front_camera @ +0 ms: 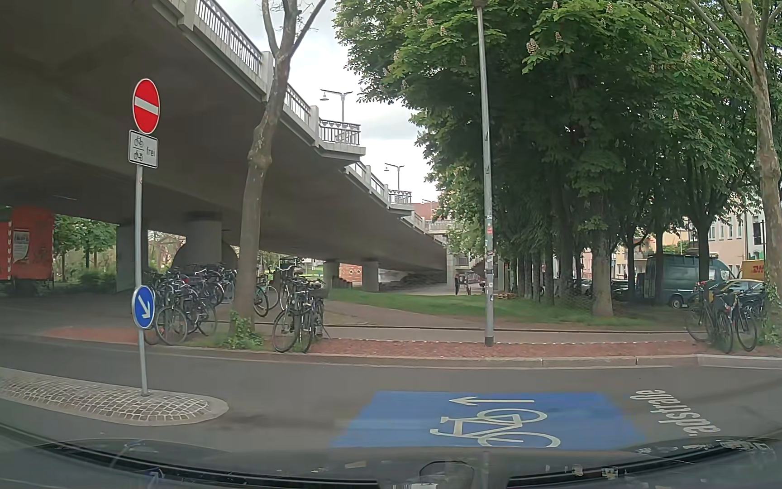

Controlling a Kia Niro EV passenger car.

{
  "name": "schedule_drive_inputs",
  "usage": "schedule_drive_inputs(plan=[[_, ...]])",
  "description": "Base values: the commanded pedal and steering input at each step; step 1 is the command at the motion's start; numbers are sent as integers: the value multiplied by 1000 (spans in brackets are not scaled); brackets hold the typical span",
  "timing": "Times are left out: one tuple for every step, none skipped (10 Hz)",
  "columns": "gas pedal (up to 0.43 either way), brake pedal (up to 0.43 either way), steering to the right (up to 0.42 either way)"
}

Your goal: Follow the waypoints while adhering to traffic rules and regulations

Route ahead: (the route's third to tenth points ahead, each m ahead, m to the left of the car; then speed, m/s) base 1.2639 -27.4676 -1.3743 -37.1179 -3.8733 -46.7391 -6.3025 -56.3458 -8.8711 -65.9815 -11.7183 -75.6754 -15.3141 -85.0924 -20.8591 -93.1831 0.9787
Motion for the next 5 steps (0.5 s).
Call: schedule_drive_inputs(plan=[[0, 0, 801], [0, 12, 845], [0, 85, 890], [0, 140, 926], [0, 189, 962]])
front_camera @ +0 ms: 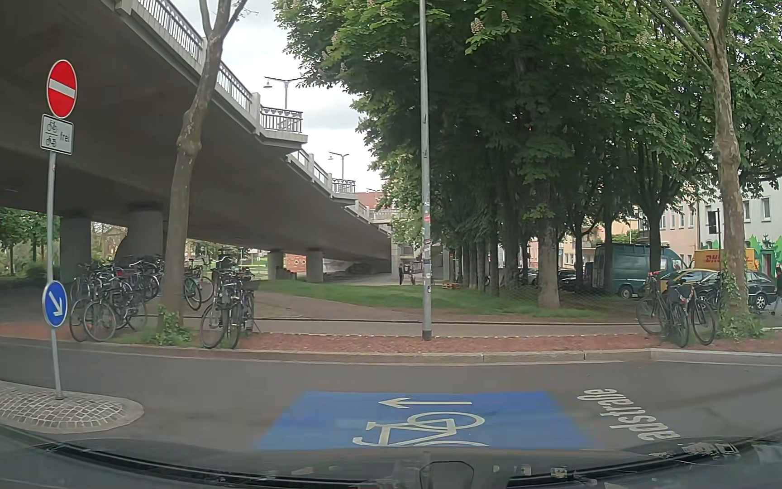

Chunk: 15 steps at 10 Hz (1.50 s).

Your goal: Follow the waypoints while adhering to traffic rules and regulations

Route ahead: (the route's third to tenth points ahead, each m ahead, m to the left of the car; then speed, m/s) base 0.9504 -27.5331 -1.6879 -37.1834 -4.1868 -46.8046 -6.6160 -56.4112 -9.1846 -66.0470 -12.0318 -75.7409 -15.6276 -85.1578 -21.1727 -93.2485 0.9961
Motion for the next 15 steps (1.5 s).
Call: schedule_drive_inputs(plan=[[0, 201, 970], [0, 189, 968], [0, 195, 966], [0, 195, 966], [0, 189, 966], [0, 189, 964], [0, 165, 962], [0, 171, 964], [0, 171, 965], [0, 177, 964], [0, 177, 964], [0, 177, 964], [0, 177, 965], [0, 171, 966], [0, 171, 967]])
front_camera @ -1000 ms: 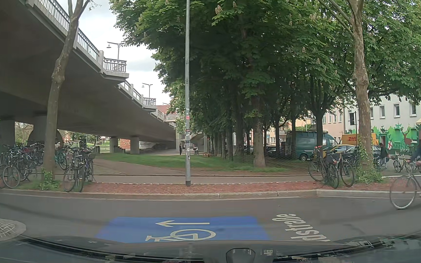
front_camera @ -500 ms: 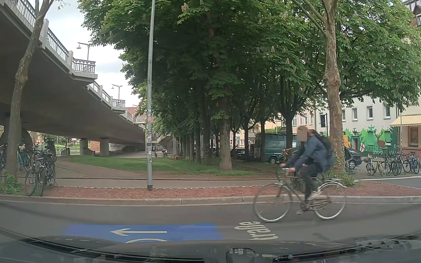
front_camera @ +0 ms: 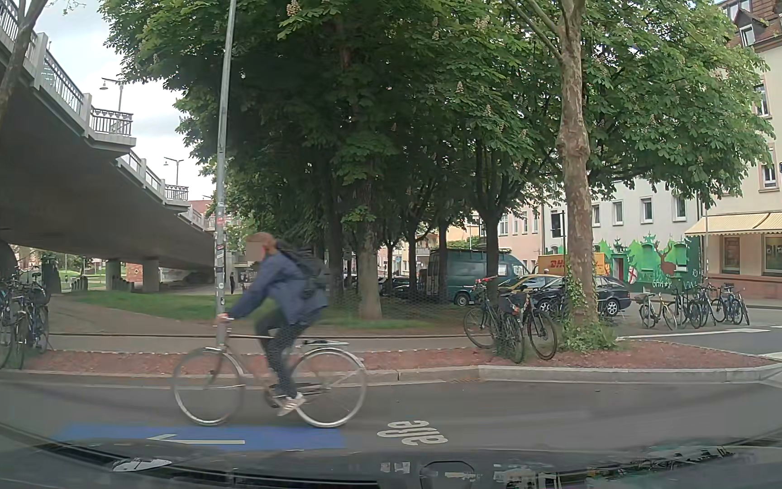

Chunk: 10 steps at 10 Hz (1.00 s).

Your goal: Follow the waypoints while adhering to traffic rules and regulations

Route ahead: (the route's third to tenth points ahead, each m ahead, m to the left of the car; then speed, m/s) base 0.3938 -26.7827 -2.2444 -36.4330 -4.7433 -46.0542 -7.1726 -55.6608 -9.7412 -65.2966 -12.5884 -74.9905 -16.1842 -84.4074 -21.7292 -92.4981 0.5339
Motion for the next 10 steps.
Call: schedule_drive_inputs(plan=[[0, 165, 967], [0, 146, 966], [0, 110, 966], [0, 37, 966], [0, 0, 966], [0, 0, 966], [0, 0, 965], [0, 0, 965], [0, 0, 965], [0, 0, 967]])
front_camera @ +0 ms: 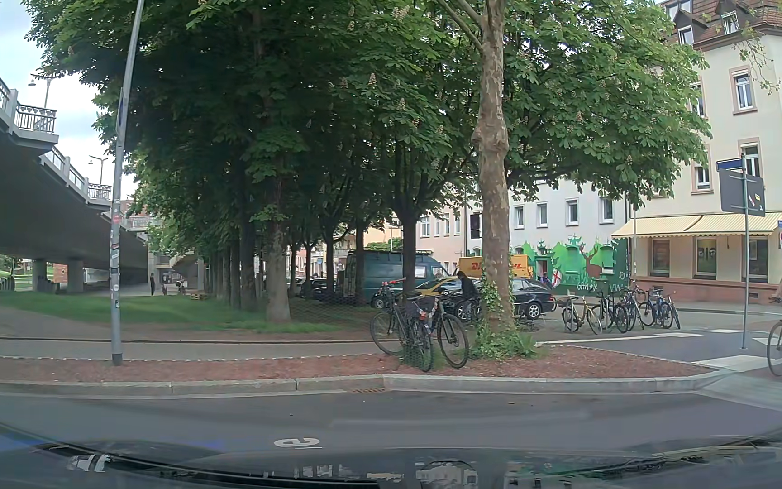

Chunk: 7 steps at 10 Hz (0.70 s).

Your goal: Follow the waypoints while adhering to traffic rules and regulations

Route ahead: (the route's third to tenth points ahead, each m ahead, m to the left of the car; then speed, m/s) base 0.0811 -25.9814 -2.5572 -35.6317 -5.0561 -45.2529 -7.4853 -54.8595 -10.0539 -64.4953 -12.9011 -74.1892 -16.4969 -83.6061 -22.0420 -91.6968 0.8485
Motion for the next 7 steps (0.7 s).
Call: schedule_drive_inputs(plan=[[0, 0, 968], [0, 0, 967], [0, 0, 966], [0, 0, 965], [0, 0, 965], [0, 0, 965], [0, 0, 964]])
